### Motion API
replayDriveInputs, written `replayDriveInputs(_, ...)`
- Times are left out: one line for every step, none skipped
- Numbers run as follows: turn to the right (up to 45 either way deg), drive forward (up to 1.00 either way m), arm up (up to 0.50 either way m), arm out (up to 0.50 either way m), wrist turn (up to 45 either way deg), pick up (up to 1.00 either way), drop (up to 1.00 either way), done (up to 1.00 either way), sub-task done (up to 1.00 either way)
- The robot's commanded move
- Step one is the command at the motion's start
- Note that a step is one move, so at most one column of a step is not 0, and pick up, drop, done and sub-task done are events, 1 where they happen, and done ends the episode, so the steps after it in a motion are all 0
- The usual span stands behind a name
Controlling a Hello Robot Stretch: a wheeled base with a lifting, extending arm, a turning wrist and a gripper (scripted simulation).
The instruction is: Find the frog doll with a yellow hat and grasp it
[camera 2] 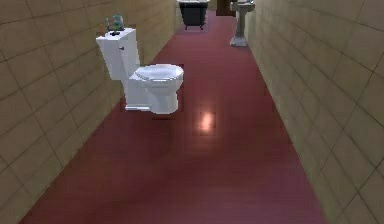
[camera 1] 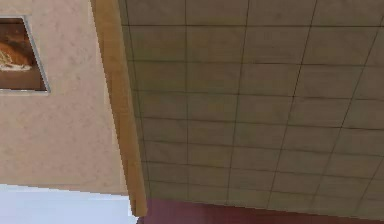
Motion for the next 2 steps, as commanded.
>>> replayDriveInputs(0.0,0.25,0.00,0.00,0.0,0.00,0.00,0.00,0.00)
replayDriveInputs(-45.0,0.00,0.00,0.00,0.0,0.00,0.00,0.00,0.00)
